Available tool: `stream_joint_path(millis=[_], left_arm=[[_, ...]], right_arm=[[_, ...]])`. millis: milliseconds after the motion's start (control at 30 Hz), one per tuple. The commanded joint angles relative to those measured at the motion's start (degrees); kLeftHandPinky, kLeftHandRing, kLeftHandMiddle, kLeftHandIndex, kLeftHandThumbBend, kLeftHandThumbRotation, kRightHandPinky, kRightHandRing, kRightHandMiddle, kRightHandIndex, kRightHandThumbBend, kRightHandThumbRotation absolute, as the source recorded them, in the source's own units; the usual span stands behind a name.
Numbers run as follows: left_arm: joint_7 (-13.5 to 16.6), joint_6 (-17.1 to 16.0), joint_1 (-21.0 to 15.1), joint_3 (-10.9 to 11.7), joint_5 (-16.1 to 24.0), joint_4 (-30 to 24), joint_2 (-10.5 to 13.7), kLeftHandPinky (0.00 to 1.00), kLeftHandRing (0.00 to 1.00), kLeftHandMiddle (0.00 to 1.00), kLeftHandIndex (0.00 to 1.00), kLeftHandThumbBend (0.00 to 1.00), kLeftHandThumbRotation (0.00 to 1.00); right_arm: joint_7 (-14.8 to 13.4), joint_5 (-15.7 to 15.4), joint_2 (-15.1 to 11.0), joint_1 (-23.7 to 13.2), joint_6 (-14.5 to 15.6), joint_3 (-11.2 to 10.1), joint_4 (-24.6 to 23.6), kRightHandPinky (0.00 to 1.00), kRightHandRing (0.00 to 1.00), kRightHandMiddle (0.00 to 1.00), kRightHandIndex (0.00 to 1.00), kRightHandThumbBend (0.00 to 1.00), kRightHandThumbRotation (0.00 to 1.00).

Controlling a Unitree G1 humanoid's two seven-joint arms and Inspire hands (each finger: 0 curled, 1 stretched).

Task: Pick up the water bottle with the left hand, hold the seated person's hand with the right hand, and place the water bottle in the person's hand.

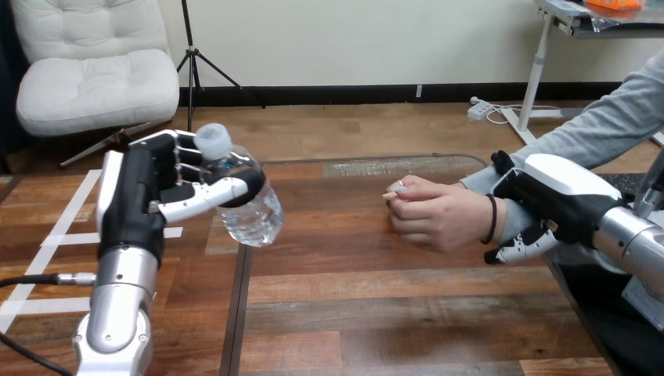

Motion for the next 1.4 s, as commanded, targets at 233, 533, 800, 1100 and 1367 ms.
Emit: stream_joint_path(millis=[233, 533, 800, 1100, 1367], left_arm=[[-0.2, -1.5, -2.7, -1.7, 0.3, -3.9, -0.5, 0.3, 0.37, 0.41, 0.41, 0.83, 0.0], [-0.4, -1.9, -2.9, -2.9, 0.8, -3.8, -0.9, 0.31, 0.37, 0.41, 0.41, 0.83, 0.0], [-0.8, -1.5, -3.2, -3.3, 0.4, -3.8, -1.5, 0.32, 0.38, 0.42, 0.4, 0.83, 0.0], [-0.8, -0.8, -3.5, -3.9, 0.5, -4.1, -2.1, 0.32, 0.38, 0.41, 0.4, 0.84, 0.0], [-0.5, -0.1, -3.9, -4.5, 1.2, -4.1, -2.5, 0.32, 0.38, 0.41, 0.4, 0.85, 0.0]], right_arm=[[0.9, 1.9, -0.9, -1.6, 0.9, -3.0, -6.4, 0.19, 0.23, 0.28, 0.29, 0.64, 0.0], [1.6, 1.7, -0.5, -1.5, 2.0, -3.0, -7.8, 0.21, 0.25, 0.3, 0.31, 0.64, 0.0], [1.6, 1.9, -0.2, -1.4, 1.9, -2.9, -8.6, 0.21, 0.25, 0.3, 0.31, 0.64, 0.0], [1.6, 1.7, 0.5, -1.7, 1.5, -2.6, -8.3, 0.19, 0.23, 0.28, 0.3, 0.65, 0.0], [1.7, 1.5, 1.0, -2.2, 1.7, -2.3, -8.1, 0.17, 0.21, 0.27, 0.29, 0.64, 0.0]])
